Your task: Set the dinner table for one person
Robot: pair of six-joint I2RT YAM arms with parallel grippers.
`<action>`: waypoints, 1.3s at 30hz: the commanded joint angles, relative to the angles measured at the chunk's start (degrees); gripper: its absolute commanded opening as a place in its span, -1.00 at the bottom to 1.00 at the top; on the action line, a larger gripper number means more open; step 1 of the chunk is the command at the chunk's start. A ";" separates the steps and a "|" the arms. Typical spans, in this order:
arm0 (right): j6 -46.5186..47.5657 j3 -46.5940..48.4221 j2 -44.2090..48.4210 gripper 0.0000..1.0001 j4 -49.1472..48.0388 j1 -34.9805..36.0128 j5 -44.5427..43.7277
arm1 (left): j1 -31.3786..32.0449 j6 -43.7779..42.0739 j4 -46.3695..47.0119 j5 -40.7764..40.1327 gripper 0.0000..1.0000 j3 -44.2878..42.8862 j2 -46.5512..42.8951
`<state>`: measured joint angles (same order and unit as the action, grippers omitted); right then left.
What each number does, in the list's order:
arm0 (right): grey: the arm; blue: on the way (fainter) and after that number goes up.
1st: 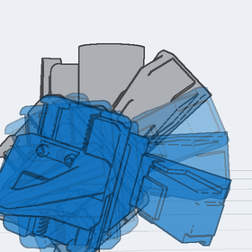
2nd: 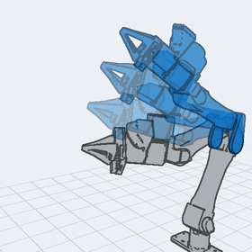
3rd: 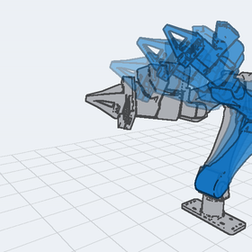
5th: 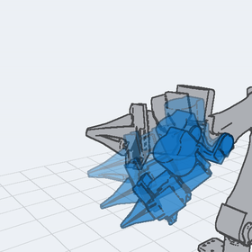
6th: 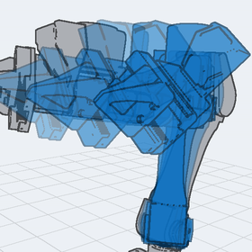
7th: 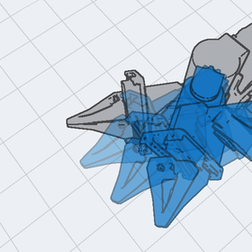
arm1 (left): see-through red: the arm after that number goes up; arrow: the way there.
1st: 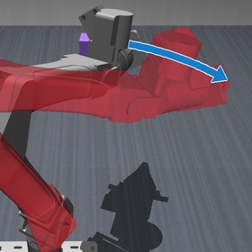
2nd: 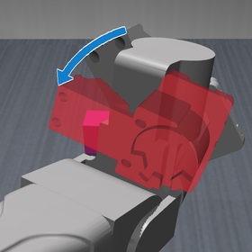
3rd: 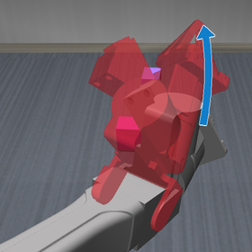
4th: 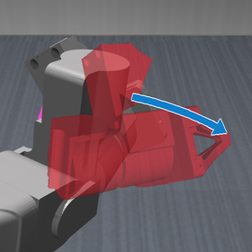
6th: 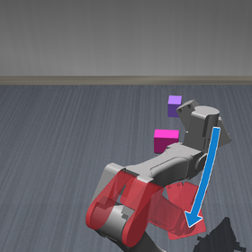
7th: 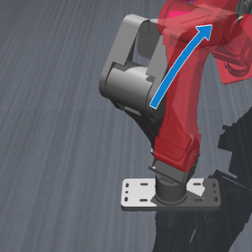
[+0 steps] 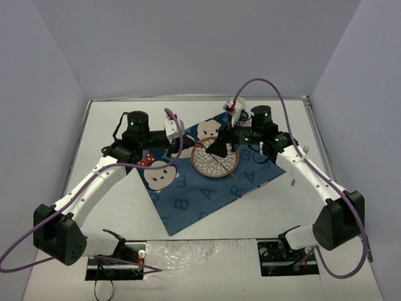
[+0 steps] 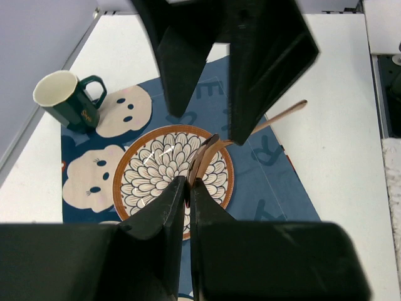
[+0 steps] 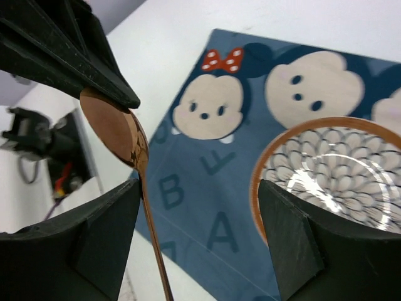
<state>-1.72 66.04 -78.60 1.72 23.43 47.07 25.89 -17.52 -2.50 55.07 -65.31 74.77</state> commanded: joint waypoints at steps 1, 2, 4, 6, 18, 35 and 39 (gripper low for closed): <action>10.01 0.11 7.57 0.46 1.22 1.46 -16.91 | 0.24 10.76 -9.00 -6.12 -1.00 -10.37 1.74; 11.33 -0.18 8.56 0.46 1.40 2.12 -18.10 | 0.28 12.81 -10.65 -7.41 -1.00 -11.91 2.79; 14.04 -0.93 10.03 0.46 1.53 3.89 -20.17 | 0.30 17.73 -13.67 -9.31 -1.00 -15.00 4.54; 16.21 -1.56 10.48 0.47 1.36 5.56 -22.36 | 0.26 22.43 -15.71 -11.33 -1.00 -16.66 5.56; 24.63 -3.93 8.60 0.44 -2.80 16.76 -34.46 | 0.28 34.42 -26.67 -18.06 -1.00 -24.48 8.41; 28.41 -0.25 2.09 0.08 -4.94 19.96 -38.96 | 0.39 32.49 -37.31 -20.30 -1.00 -27.71 10.43; 28.82 0.55 0.35 -0.03 -5.17 20.02 -38.34 | 0.51 32.29 -37.32 -19.92 -1.00 -27.68 10.22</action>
<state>25.85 63.08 -77.05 0.95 42.92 8.84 25.98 15.15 -40.62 34.42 -89.27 86.50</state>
